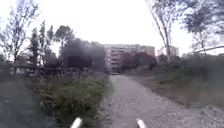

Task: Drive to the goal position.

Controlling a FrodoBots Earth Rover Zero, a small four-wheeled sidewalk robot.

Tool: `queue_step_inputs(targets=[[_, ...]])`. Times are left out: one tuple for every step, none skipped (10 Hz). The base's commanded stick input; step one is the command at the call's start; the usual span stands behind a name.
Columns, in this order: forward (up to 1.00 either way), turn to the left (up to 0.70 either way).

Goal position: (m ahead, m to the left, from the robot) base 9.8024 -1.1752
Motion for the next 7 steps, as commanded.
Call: queue_step_inputs(targets=[[0.5, 0.0], [0.5, 0.0], [0.5, 0.0], [0.5, 0.0], [0.5, 0.0], [0.5, 0.0], [0.5, 0.0]])
